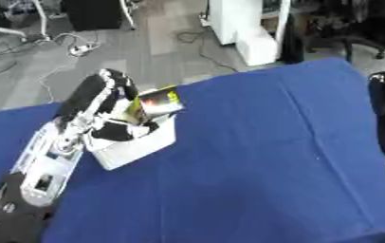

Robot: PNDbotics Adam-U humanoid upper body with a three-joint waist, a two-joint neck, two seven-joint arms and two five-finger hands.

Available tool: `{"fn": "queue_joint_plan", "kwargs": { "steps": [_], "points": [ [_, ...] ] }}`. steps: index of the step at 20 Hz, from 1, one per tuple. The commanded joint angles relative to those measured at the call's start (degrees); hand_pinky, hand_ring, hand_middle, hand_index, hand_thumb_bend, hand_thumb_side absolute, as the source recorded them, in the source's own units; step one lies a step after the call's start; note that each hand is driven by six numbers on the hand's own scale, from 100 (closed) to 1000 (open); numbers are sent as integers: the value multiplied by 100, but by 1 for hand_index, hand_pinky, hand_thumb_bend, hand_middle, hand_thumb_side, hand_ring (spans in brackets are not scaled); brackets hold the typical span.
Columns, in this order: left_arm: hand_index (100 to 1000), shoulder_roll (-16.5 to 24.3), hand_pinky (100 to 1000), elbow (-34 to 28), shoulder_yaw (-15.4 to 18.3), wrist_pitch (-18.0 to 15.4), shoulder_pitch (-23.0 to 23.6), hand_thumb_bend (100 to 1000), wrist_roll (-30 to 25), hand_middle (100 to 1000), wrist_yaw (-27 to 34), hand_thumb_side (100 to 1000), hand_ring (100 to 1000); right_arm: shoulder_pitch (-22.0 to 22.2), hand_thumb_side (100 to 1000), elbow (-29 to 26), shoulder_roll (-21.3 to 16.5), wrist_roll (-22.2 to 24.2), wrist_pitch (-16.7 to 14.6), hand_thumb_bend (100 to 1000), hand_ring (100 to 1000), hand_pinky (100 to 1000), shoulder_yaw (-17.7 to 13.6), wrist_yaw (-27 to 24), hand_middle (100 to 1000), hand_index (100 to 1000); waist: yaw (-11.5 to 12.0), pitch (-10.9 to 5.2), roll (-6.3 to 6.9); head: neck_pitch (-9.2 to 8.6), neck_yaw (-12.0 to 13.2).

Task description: Pick up objects on the table and place them in the box.

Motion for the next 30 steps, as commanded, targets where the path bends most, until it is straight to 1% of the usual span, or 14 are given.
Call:
{"fn": "queue_joint_plan", "kwargs": {
  "steps": [1,5,7,8,11,13,18,22,27,30],
  "points": [
    [339,139,100,107,121,-7,-171,570,174,400,-103,184,181,-33,1000,-75,-158,8,-1,100,284,166,-36,22,248,379,13,-61,-44,-89,-39],
    [324,155,100,298,185,-24,-208,569,341,399,-154,180,177,-31,1000,-75,-158,8,-4,100,284,166,-38,25,248,379,15,-60,-45,-93,-23],
    [307,159,100,381,213,-45,-214,571,456,400,-163,177,157,-31,1000,-75,-157,6,-5,100,284,166,-39,26,248,379,15,-59,-44,-96,-20],
    [285,160,100,421,233,-60,-219,575,541,401,-164,173,143,-32,1000,-75,-157,5,-5,100,284,166,-39,26,248,379,15,-59,-45,-98,-19],
    [226,166,100,548,286,-113,-243,586,835,403,-173,164,137,-32,1000,-75,-157,3,-7,100,284,166,-40,23,248,379,17,-62,-46,-102,-16],
    [204,172,100,664,321,-152,-271,592,1051,403,-218,158,135,-30,1000,-75,-161,5,-7,100,284,166,-39,21,248,379,18,-65,-45,-106,-4],
    [202,133,100,1069,402,-261,-322,598,1506,403,-399,153,137,-29,1000,-75,-161,19,-12,100,284,166,-37,21,248,379,15,-62,-46,-116,23],
    [197,123,100,1421,488,-306,-404,609,1785,402,-588,146,142,-34,1000,-75,-163,22,-11,100,284,167,-35,19,249,379,10,-62,-39,-131,110],
    [190,111,100,1997,609,-296,-646,611,1972,402,-858,151,159,-35,1000,-75,-166,21,-4,100,284,166,-33,11,249,380,0,-70,-39,-166,186],
    [233,109,100,2357,657,-332,-768,614,2000,402,-1006,154,170,-43,1000,-75,-166,14,2,100,284,166,-32,4,249,380,-8,-69,-36,-186,234]
  ]
}}
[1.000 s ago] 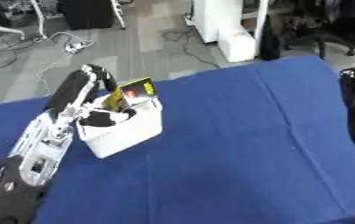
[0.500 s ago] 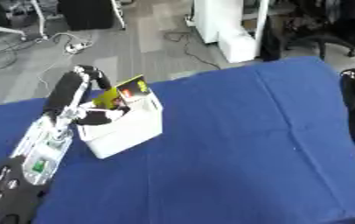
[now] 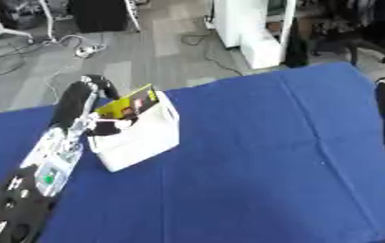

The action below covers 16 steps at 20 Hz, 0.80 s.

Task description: Pick up objects on the table and place them in the box.

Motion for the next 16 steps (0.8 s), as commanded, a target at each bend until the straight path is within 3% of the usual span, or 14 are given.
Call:
{"fn": "queue_joint_plan", "kwargs": {
  "steps": [1,10,13,16],
  "points": [
    [253,58,100,289,112,-40,-204,612,73,402,-175,159,174,-47,1000,-75,-124,9,10,100,284,166,-31,2,249,380,-5,-65,-35,-132,83],
    [340,54,100,1366,232,-309,-477,609,142,421,-486,190,216,-64,1000,-75,-117,11,27,100,284,166,-26,-2,249,380,-28,-61,-35,-138,85],
    [399,22,100,1628,280,-281,-508,526,167,436,-565,260,234,-73,1000,-75,-115,2,32,100,284,166,-29,-1,249,380,-40,-61,-37,-137,92],
    [534,43,100,1864,268,-212,-506,631,69,572,-757,386,378,-80,1000,-75,-117,-3,43,100,284,166,-28,4,249,380,-50,-61,-33,-144,89]
  ]
}}
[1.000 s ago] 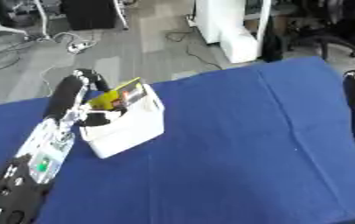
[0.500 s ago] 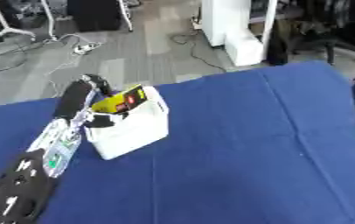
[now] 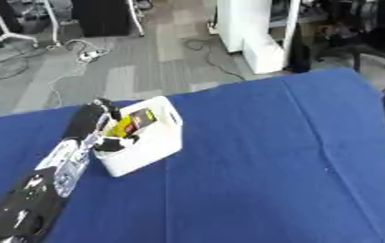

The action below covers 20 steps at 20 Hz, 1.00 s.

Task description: Pick up objects on the table and place them in the box.

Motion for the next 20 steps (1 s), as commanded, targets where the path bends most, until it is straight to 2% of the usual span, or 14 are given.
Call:
{"fn": "queue_joint_plan", "kwargs": {
  "steps": [1,2,5,11,15,18,20],
  "points": [
    [556,65,133,159,24,80,-129,645,-128,603,-311,412,407,-77,1000,-75,-117,-6,31,100,284,166,-28,15,249,380,-14,-60,-32,-61,37],
    [585,66,200,181,23,112,-128,666,-174,650,-422,443,457,-76,1000,-75,-117,-4,40,100,284,166,-28,22,249,380,-14,-59,-32,-62,31],
    [629,59,309,172,34,172,-129,693,-240,732,-624,496,536,-72,1000,-75,-114,7,52,100,284,166,-29,40,249,380,-14,-60,-34,-61,32],
    [691,73,415,-292,0,157,-93,677,-269,815,-406,571,598,-63,1000,-75,-110,24,56,100,284,166,-28,60,249,380,-7,-58,-33,-60,28],
    [713,123,405,-1438,-191,86,64,620,-164,805,306,568,565,-58,1000,-75,-112,25,57,100,284,166,-29,75,250,380,4,-55,-28,-65,13],
    [717,151,395,-2576,-387,43,290,628,-52,779,981,554,528,-49,1000,-75,-117,26,48,100,284,166,-33,78,250,380,26,-55,-30,-82,9],
    [693,146,378,-3397,-429,86,477,660,28,734,1182,489,498,-34,1000,-75,-121,30,33,100,284,166,-40,83,250,380,54,-56,-37,-91,7]
  ]
}}
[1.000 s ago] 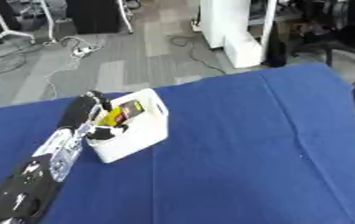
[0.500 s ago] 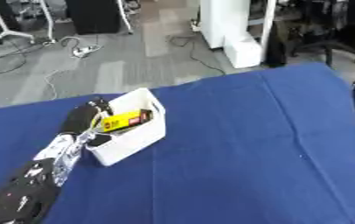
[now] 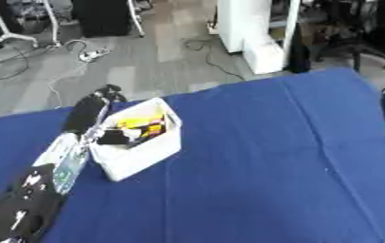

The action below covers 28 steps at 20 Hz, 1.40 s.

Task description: Pick up objects on the table and place them in the box.

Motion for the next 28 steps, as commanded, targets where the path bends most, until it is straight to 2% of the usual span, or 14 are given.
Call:
{"fn": "queue_joint_plan", "kwargs": {
  "steps": [1,4,7,9,11,14,18,24,28],
  "points": [
    [689,100,368,-1308,-52,66,130,656,163,717,312,471,486,-25,1000,-75,-122,14,-30,100,284,165,-42,32,250,380,33,-54,-42,-90,8],
    [703,-179,341,-2414,-43,175,497,642,394,695,472,470,456,31,1000,-75,-113,36,-71,100,284,165,-54,68,250,380,103,-48,-71,-96,27],
    [715,-473,331,-3223,-143,227,813,637,315,677,719,466,438,89,1000,-75,-97,71,-121,100,285,164,-55,118,250,379,150,-40,-107,-96,67],
    [707,-563,321,-3663,-284,110,942,609,209,658,996,483,426,133,1000,-75,-81,97,-161,100,285,164,-57,157,250,379,189,-32,-138,-89,80],
    [691,-541,338,-3937,-354,-169,1047,608,217,627,1339,476,418,177,1000,-75,-64,114,-197,100,285,163,-60,202,250,379,228,-20,-158,-110,119],
    [692,-506,327,-3979,-303,-640,1202,595,513,623,1652,485,403,255,1000,-75,-26,148,-252,100,285,162,-67,296,250,379,300,10,-204,-136,168],
    [703,-528,318,-3775,-385,-926,1212,582,593,625,1891,478,393,353,1000,-75,-5,182,-332,100,285,162,-65,421,251,379,377,27,-227,-66,265],
    [740,-552,307,-3877,-604,-878,1218,543,314,636,2980,503,377,358,1000,-75,-13,201,-362,100,285,161,-31,480,251,379,461,49,-205,-72,382],
    [741,-511,302,-3908,-550,-801,1239,531,178,636,3215,513,372,340,1000,-75,-13,190,-360,100,285,162,-30,471,250,379,476,54,-198,-113,325]
  ]
}}
